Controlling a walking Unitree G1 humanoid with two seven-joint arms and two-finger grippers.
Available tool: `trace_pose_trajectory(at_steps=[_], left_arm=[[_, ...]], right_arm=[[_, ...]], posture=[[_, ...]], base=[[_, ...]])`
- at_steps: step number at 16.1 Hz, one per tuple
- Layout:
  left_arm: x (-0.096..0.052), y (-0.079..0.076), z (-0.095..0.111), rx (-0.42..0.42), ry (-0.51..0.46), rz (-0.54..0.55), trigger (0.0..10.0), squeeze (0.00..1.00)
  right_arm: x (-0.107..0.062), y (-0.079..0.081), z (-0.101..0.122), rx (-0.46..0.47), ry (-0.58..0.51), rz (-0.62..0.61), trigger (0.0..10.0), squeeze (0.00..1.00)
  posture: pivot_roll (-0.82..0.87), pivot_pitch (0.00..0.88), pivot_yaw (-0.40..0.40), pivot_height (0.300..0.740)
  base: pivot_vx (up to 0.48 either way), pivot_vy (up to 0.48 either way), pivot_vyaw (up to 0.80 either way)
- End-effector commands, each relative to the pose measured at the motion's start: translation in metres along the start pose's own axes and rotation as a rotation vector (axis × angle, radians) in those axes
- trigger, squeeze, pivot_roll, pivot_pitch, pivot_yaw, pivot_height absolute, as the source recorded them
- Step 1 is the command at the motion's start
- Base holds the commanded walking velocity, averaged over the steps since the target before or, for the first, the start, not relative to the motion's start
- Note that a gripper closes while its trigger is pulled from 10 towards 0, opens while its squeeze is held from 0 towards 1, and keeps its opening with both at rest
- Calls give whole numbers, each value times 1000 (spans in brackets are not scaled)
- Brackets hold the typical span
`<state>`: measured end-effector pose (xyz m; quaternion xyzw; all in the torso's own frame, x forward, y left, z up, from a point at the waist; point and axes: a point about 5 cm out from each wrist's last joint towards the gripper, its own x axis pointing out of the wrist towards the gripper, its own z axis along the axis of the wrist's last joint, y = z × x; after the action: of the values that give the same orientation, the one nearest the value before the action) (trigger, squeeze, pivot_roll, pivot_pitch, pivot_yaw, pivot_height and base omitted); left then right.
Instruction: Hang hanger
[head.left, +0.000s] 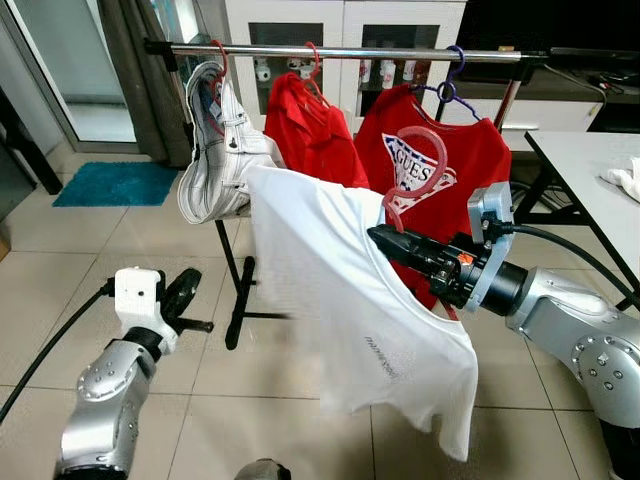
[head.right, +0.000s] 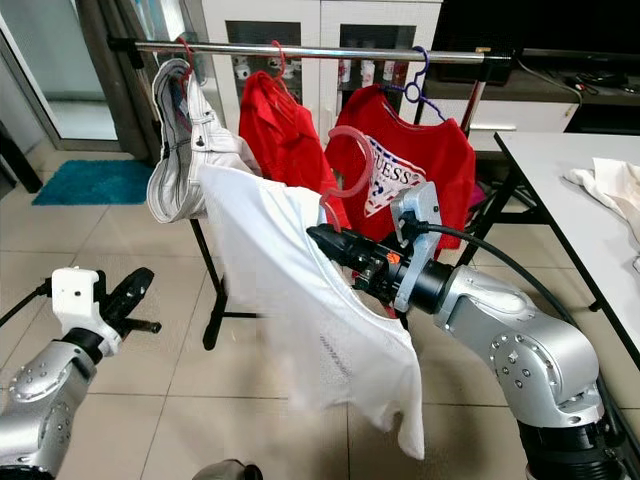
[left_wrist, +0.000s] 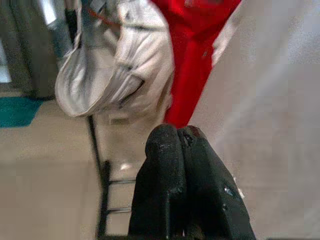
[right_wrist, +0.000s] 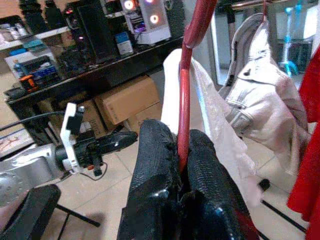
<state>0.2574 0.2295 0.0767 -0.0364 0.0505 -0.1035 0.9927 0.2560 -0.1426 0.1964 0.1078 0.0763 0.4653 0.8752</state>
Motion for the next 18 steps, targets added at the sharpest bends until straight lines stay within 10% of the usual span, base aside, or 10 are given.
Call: trace_pose_trajectory(at_steps=[1,2,10,17,18], left_arm=[[1,3,14,3,-73,-29,10000,67],[0,5,20,-3,-100,-61,10000,1000],[-21,27,35,214,-77,-293,10000,1000],[-5,27,38,236,-45,-356,10000,1000],[1,30,39,245,-30,-341,10000,859]], right_arm=[[-2,4,8,-8,-24,46,10000,0],[-4,7,5,1,-14,76,10000,0],[-10,9,0,35,7,153,10000,0],[-9,15,3,29,-3,184,10000,0],[-9,16,4,28,-6,189,10000,0]], posture=[[-35,0,44,740],[-36,0,44,740],[-39,0,48,740],[-41,0,46,740],[-41,0,46,740]], base=[[0,0,0],[0,0,0],[0,0,0],[0,0,0],[0,0,0]])
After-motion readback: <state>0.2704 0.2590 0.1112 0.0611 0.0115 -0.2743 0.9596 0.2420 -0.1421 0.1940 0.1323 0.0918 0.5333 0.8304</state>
